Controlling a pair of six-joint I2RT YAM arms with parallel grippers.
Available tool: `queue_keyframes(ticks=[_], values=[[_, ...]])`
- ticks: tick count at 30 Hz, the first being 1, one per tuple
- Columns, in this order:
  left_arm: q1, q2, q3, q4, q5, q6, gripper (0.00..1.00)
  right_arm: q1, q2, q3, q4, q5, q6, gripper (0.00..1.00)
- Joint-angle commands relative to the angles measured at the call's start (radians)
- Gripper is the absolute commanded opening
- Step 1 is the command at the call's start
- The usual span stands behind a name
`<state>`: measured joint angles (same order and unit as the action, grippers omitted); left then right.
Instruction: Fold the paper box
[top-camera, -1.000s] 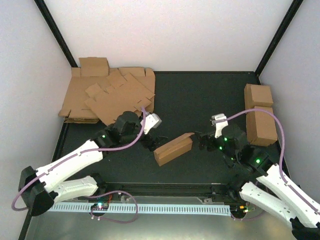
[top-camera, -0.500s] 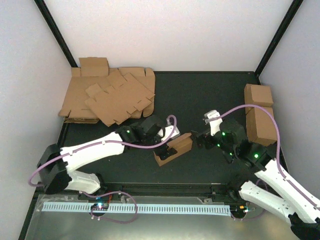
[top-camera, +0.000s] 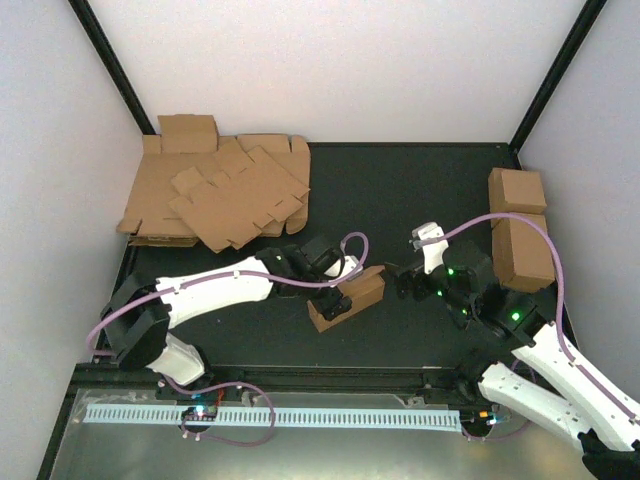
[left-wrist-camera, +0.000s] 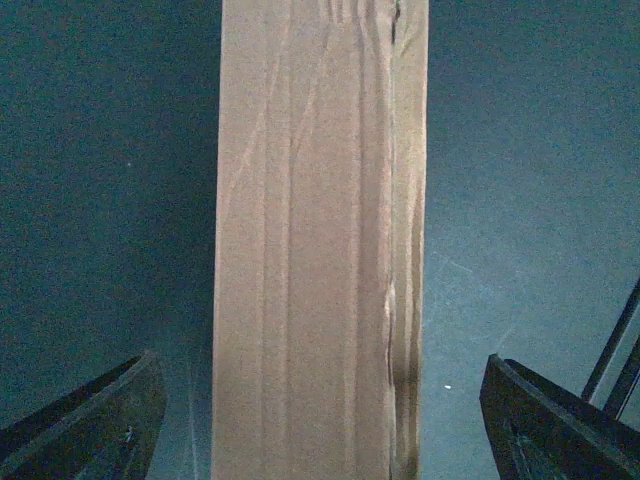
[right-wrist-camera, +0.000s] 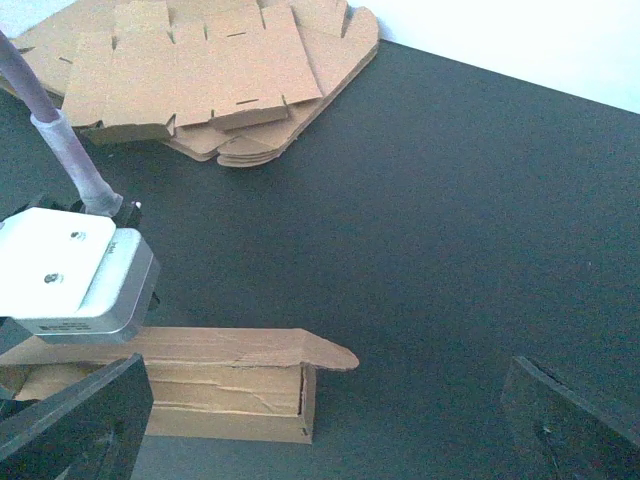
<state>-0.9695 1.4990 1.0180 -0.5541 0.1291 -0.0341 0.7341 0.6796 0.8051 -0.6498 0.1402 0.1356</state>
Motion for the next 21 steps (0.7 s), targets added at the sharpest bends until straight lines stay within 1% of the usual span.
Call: queue_keyframes(ticks=[1, 3, 8, 11, 15, 21], values=[[-0.005, 0.017, 0.045, -0.029, -0.031, -0.001, 0.85, -0.004, -0.001, -0.012, 0.029, 0.014, -0.003, 0.99], [-0.005, 0.025, 0.05, -0.041, -0.032, 0.006, 0.8, -0.003, -0.003, -0.015, 0.031, 0.013, -0.001, 0.99], [-0.01, 0.034, 0.049, -0.052, -0.034, 0.022, 0.78, -0.003, -0.007, -0.02, 0.035, 0.013, 0.0, 0.99], [-0.012, 0.049, 0.063, -0.077, -0.05, 0.03, 0.71, -0.004, -0.005, -0.02, 0.039, 0.009, 0.003, 1.0], [-0.018, 0.059, 0.077, -0.117, -0.085, 0.041, 0.67, -0.004, -0.005, -0.026, 0.041, 0.008, 0.005, 1.0], [-0.017, 0.024, 0.07, -0.163, -0.145, 0.076, 0.6, -0.005, -0.006, -0.052, 0.067, -0.016, 0.004, 1.0]])
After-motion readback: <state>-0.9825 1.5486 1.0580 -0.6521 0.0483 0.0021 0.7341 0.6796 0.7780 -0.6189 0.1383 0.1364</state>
